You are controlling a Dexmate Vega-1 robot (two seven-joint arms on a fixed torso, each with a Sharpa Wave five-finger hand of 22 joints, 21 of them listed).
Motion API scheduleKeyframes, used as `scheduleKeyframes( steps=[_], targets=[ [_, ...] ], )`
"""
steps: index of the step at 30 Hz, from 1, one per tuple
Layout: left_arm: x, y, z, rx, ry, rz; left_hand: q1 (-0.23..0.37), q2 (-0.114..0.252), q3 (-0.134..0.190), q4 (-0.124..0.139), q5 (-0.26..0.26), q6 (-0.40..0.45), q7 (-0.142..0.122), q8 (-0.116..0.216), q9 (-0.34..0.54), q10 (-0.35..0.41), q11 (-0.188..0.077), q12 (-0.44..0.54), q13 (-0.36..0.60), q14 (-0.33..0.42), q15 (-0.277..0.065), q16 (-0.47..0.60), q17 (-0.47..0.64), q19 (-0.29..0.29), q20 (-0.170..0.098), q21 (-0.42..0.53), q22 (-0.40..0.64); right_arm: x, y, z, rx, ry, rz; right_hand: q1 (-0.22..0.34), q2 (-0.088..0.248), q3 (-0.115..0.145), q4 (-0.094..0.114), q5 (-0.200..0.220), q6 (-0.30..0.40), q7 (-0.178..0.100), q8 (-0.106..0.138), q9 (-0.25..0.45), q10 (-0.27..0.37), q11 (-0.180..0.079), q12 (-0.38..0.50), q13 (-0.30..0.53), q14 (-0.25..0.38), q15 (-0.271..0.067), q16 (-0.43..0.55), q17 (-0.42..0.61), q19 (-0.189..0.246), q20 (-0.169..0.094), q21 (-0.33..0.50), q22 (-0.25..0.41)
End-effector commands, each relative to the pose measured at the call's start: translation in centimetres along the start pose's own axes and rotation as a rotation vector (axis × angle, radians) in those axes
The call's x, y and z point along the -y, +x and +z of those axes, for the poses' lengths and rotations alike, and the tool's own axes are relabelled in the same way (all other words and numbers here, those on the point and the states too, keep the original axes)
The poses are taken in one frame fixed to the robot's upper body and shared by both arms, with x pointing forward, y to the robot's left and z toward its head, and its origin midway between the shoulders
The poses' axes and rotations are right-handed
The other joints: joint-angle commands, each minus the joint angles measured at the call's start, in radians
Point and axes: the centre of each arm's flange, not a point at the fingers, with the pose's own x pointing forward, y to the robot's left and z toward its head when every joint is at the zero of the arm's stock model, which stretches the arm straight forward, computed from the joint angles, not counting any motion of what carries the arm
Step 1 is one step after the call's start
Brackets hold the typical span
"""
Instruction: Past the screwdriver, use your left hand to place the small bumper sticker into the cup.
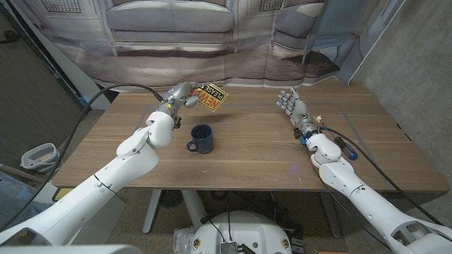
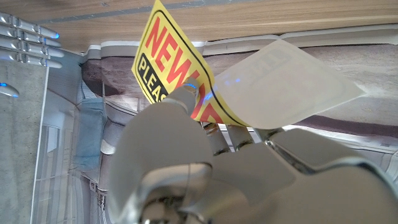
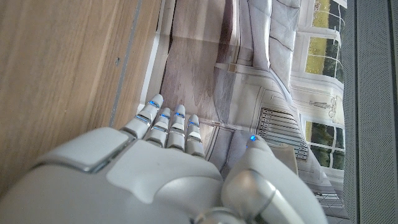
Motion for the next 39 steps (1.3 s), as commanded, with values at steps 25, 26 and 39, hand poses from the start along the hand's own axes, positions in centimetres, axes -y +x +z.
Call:
scheduleKeyframes(
  steps=[25,26,39],
  targets=[
    [-1.6,-2.2,1.2,0.112,-0.005,-0.045,-0.010,0.001,0.011,0.002,0.000,0.018,0.000,-0.008,0.003,0.015,0.005,-0.007,0.002,0.014,-0.073,-0.004,0.005,0.002,0.003,0.017,0.002,0.0,-0.6,0.2,0.014,0.002,-0.024,0.004,0.010,-0.006,-0.002,-0.001,0.015,0.001,-0.003,0.005,0.012,-0.001,-0.002,0.006,0.008,-0.002,0.001,0.005,0.010,0.002,-0.006,0.006],
    [-1.6,-2.4,1.1,0.115,-0.012,-0.052,-0.010,0.001,0.011,0.002,0.000,0.019,0.000,-0.008,0.003,0.015,0.004,-0.007,0.002,0.015,-0.074,-0.003,0.005,0.002,0.003,0.017,0.002,-0.1,-0.6,0.2,0.015,0.003,-0.026,0.004,0.010,-0.006,-0.002,-0.001,0.015,0.001,-0.003,0.005,0.013,-0.001,-0.002,0.006,0.008,-0.002,0.001,0.005,0.011,0.002,-0.006,0.006],
    [-1.9,-3.7,0.5,0.137,-0.022,-0.066,-0.013,0.000,0.012,0.002,0.000,0.023,0.002,-0.008,0.003,0.019,0.003,-0.008,0.002,0.014,-0.073,-0.005,0.006,0.001,0.002,0.021,0.002,-0.7,-0.8,0.2,0.018,0.000,-0.031,0.004,0.011,-0.007,-0.003,-0.001,0.015,0.000,-0.003,0.005,0.016,0.001,-0.001,0.006,0.008,-0.004,0.001,0.005,0.011,0.002,-0.010,0.006]
  ],
)
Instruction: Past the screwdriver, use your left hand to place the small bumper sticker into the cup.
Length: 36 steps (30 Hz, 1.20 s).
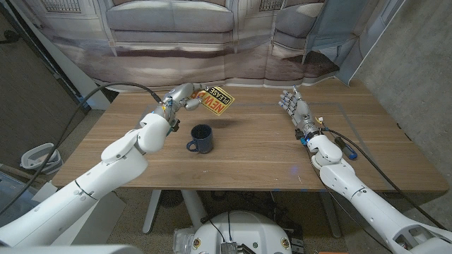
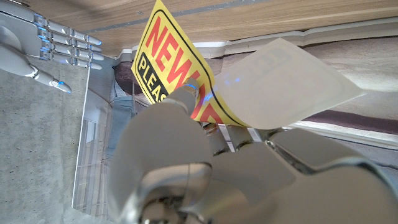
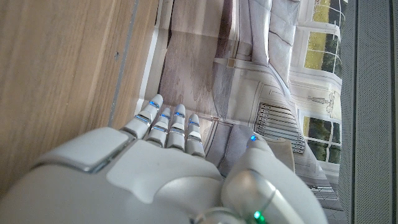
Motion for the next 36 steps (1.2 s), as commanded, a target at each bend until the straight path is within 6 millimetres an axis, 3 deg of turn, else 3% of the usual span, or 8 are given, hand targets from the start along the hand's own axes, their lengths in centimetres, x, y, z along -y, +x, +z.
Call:
scheduleKeyframes(
  steps=[1,15,36],
  targets=[
    [-0.6,-1.3,-0.4,0.022,-0.006,-0.012,-0.009,-0.004,0.009,0.000,0.000,0.014,0.000,-0.001,0.003,0.013,0.004,-0.002,0.003,0.007,-0.064,-0.006,0.001,0.001,0.002,0.006,0.002,-0.6,-0.1,0.0,0.004,-0.004,-0.003,0.004,0.011,-0.003,0.001,-0.001,0.004,0.000,-0.003,0.005,0.013,-0.003,-0.001,0.006,0.008,-0.003,0.000,0.005,0.012,0.002,-0.003,0.001],
    [-0.6,-2.6,-0.4,0.061,-0.047,-0.014,-0.013,-0.005,0.010,0.001,-0.001,0.015,0.000,-0.003,0.003,0.014,0.003,-0.005,0.003,0.006,-0.065,-0.008,0.001,-0.001,0.002,0.009,0.001,-1.2,-0.1,0.0,-0.009,-0.010,0.001,0.004,0.011,-0.004,0.000,-0.001,0.006,0.000,-0.003,0.005,0.016,-0.002,0.000,0.006,0.010,-0.007,0.001,0.005,0.013,0.002,-0.007,0.001],
    [-0.7,-2.9,1.0,0.132,-0.041,-0.032,-0.018,-0.005,0.010,0.002,-0.001,0.019,0.002,-0.005,0.003,0.015,0.003,-0.007,0.003,0.004,-0.063,-0.010,0.002,-0.004,0.002,0.013,0.001,-1.0,0.5,0.4,-0.010,-0.020,0.002,0.005,0.011,-0.006,-0.001,-0.001,0.006,0.000,-0.003,0.005,0.014,-0.003,-0.002,0.006,0.011,-0.008,0.000,0.005,0.015,0.000,-0.012,0.001]
  ],
)
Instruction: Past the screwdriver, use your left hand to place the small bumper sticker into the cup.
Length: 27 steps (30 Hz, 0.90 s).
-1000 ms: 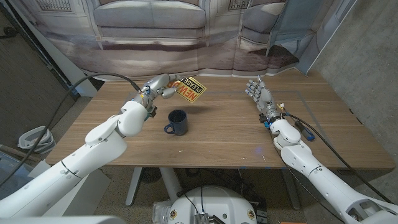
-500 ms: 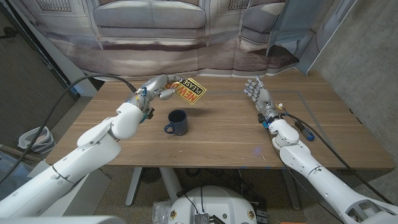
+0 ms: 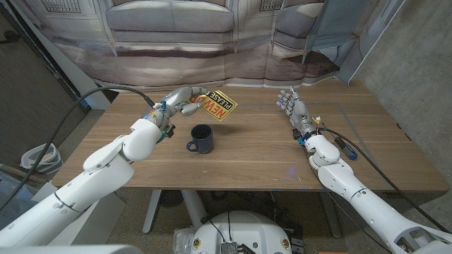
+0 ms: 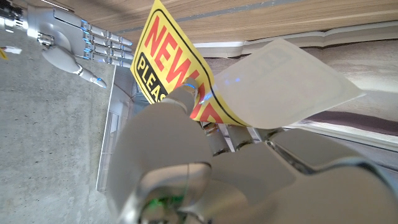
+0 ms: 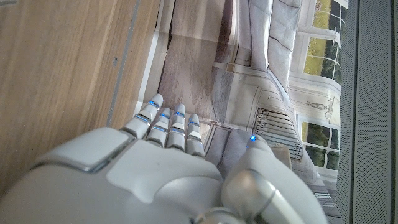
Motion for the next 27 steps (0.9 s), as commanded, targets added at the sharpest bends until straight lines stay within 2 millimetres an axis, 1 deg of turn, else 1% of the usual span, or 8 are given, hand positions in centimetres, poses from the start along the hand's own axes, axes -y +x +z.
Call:
scheduleKeyframes(
  steps=[1,9,15,24,27],
  targets=[
    [-0.1,-0.1,0.8,0.043,-0.003,0.000,-0.005,0.000,0.008,-0.001,-0.001,0.006,0.000,-0.005,0.003,0.009,-0.005,-0.001,0.004,0.002,-0.060,-0.004,0.002,-0.005,0.003,0.009,0.003,0.1,0.6,0.1,-0.001,-0.002,0.001,0.005,0.011,-0.003,0.002,-0.001,0.006,0.000,-0.003,0.005,0.005,-0.001,-0.002,0.006,0.007,-0.004,0.000,0.005,0.006,-0.001,0.000,0.002],
    [-0.5,-0.4,0.1,0.057,-0.029,-0.016,-0.008,-0.001,0.008,0.000,-0.001,0.006,0.000,-0.007,0.003,0.008,0.000,-0.003,0.004,0.002,-0.062,-0.004,0.002,-0.008,0.004,0.011,0.003,0.0,1.0,0.0,-0.002,-0.004,-0.001,0.005,0.012,-0.003,0.001,-0.001,0.006,0.000,-0.004,0.005,0.006,0.000,-0.001,0.006,0.008,-0.003,0.000,0.005,0.007,-0.001,-0.002,0.002],
    [-0.3,-1.0,-0.4,0.048,-0.035,-0.028,-0.009,-0.001,0.008,0.000,-0.001,0.007,0.000,-0.007,0.003,0.010,0.001,-0.003,0.004,0.003,-0.061,-0.004,0.002,-0.007,0.005,0.012,0.002,-0.1,1.3,0.1,0.003,-0.006,-0.003,0.005,0.012,-0.004,0.001,-0.001,0.006,-0.001,-0.004,0.005,0.006,-0.001,-0.001,0.006,0.008,-0.003,0.000,0.005,0.007,-0.001,-0.003,0.002],
    [-0.5,-2.0,0.0,0.050,-0.015,-0.032,-0.011,-0.002,0.008,0.000,-0.001,0.009,-0.002,-0.007,0.003,0.012,-0.004,-0.003,0.004,0.005,-0.061,-0.004,0.002,-0.009,0.004,0.013,0.002,-0.2,1.6,0.3,0.016,-0.005,-0.003,0.005,0.013,-0.005,0.001,-0.001,0.005,-0.001,-0.004,0.005,0.006,-0.001,-0.002,0.006,0.010,-0.003,0.001,0.005,0.009,-0.001,-0.005,0.002],
    [-0.5,-2.4,0.1,0.050,-0.012,-0.028,-0.012,-0.003,0.008,0.000,-0.001,0.010,0.001,-0.008,0.003,0.011,-0.003,-0.004,0.004,0.005,-0.061,-0.005,0.001,-0.009,0.004,0.014,0.002,-0.2,1.6,0.3,0.015,-0.004,-0.001,0.005,0.013,-0.005,0.000,-0.001,0.007,-0.001,-0.003,0.005,0.006,-0.001,-0.002,0.006,0.009,-0.003,0.000,0.005,0.009,-0.001,-0.006,0.002]
  ],
)
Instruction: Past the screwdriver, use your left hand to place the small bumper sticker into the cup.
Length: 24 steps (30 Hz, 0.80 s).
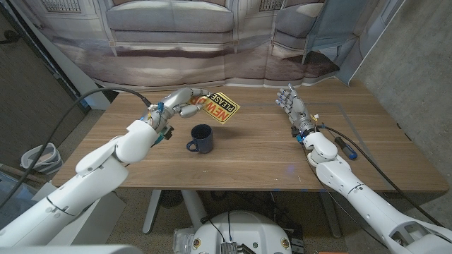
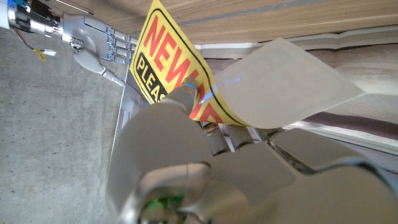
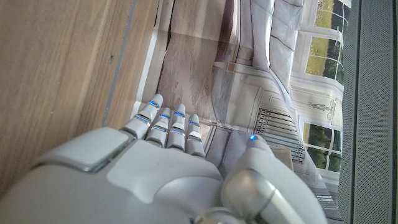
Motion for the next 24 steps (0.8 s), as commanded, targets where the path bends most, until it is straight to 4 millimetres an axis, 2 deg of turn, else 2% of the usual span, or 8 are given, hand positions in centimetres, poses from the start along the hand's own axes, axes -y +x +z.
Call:
scheduleKeyframes(
  steps=[1,13,24],
  targets=[
    [-0.2,-1.4,0.4,0.002,0.013,-0.001,-0.008,0.001,0.008,0.000,-0.001,0.010,0.000,0.000,0.003,0.007,0.000,0.000,0.004,0.005,-0.061,-0.005,0.002,-0.003,-0.001,0.007,0.002,-0.1,0.3,0.2,0.012,0.000,0.001,-0.001,0.007,-0.005,0.000,-0.001,0.006,-0.001,-0.004,0.005,0.006,-0.002,-0.002,0.006,0.006,0.001,0.000,0.005,0.009,-0.001,-0.006,0.002],
    [0.3,-2.6,1.1,0.014,0.021,-0.007,-0.012,0.000,0.009,0.000,-0.001,0.012,-0.001,-0.001,0.003,0.011,0.000,-0.001,0.005,0.005,-0.060,-0.006,0.002,-0.004,-0.001,0.010,0.001,-0.1,0.0,0.0,0.006,0.002,0.000,-0.001,0.008,-0.006,0.000,-0.001,0.006,-0.001,-0.004,0.005,0.008,-0.003,-0.002,0.006,0.006,0.002,0.000,0.005,0.010,0.000,-0.008,0.002],
    [0.2,-3.9,0.9,-0.020,0.038,-0.001,-0.014,-0.001,0.009,0.000,-0.001,0.015,-0.002,-0.001,0.003,0.010,0.001,-0.002,0.005,0.004,-0.060,-0.007,0.002,-0.006,0.000,0.011,0.001,-0.4,0.2,-0.1,-0.001,-0.001,0.012,-0.001,0.008,-0.006,0.000,-0.001,0.006,0.000,-0.004,0.005,0.009,-0.002,-0.001,0.006,0.006,0.002,0.000,0.005,0.010,0.000,-0.010,0.002]
  ],
)
